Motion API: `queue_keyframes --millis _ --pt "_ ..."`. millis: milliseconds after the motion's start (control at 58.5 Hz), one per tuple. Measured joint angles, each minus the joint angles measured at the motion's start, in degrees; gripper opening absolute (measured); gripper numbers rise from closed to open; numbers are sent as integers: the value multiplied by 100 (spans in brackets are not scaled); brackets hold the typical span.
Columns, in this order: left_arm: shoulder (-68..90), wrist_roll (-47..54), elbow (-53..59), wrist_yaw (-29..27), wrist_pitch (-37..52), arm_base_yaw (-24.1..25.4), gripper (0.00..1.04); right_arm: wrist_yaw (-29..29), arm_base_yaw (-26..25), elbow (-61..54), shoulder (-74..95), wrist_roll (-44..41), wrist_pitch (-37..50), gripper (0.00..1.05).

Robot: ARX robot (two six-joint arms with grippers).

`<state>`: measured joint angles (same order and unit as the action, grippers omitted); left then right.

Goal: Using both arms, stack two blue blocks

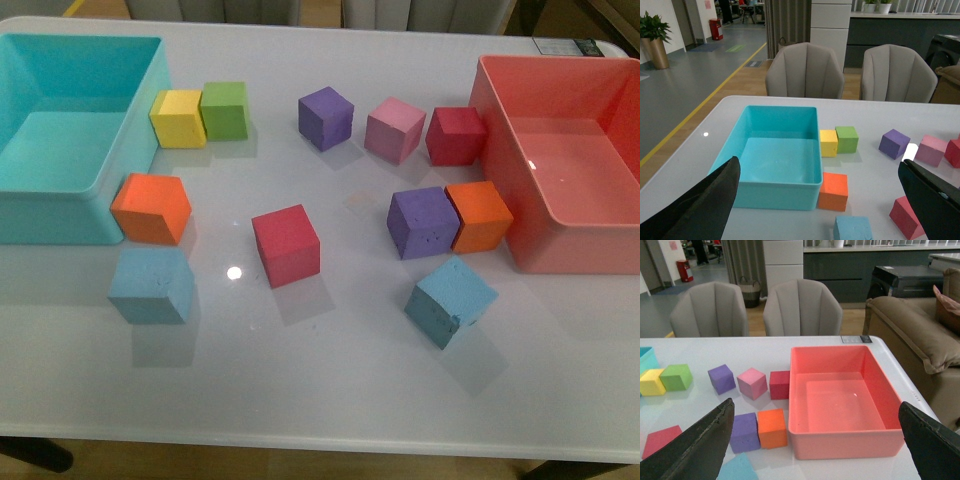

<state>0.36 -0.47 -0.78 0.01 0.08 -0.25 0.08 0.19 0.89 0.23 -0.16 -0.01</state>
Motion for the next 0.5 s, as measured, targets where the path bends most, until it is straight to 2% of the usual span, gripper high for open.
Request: queue_keyframes --millis 496 --pt "0 0 0 0 0 0 96 0 0 0 0 -2 0 96"
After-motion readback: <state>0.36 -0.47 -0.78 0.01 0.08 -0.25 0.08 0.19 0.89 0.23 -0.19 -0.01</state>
